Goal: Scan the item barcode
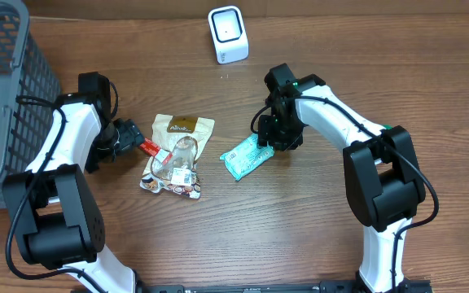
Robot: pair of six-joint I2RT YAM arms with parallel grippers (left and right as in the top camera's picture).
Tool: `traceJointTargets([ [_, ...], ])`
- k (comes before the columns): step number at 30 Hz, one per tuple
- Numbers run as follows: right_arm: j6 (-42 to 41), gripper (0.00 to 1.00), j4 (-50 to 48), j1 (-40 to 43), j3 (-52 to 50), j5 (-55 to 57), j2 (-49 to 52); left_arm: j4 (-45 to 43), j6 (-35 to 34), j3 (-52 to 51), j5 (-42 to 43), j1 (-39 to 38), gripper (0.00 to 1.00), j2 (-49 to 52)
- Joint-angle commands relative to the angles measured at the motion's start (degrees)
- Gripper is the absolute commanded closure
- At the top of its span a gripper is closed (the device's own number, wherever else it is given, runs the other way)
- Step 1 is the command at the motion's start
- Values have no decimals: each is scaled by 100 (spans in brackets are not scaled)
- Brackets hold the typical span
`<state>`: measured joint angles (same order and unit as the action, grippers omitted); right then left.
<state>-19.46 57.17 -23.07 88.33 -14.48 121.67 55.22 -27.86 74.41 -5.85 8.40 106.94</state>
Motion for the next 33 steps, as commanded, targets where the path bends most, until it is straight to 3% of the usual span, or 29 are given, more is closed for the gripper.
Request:
traceJointTargets([
  [1,24,53,-216,-33,-400,-127,-214,-7,85,107,-118,57,0,-13],
  [4,2,59,-575,-33,-776,-195,-214,-7,85,107,-118,57,0,-13],
  [8,9,88,-542,-9,-800,-326,-245,-7,85,107,-118,57,0,-13],
  [10,90,92,-452,20,-704,-323,-284,-4,85,107,-118,57,0,-13],
  [14,339,96,-232,70,-389,-323,-476,-7,85,107,-118,57,1,-13],
  [22,791,96,-317,20,-197,-313,-1384,-7,85,107,-118,57,0,-13],
  [33,732,96,-439,55,-199,127,-1805,-7,85,107,-118,57,1,-13],
])
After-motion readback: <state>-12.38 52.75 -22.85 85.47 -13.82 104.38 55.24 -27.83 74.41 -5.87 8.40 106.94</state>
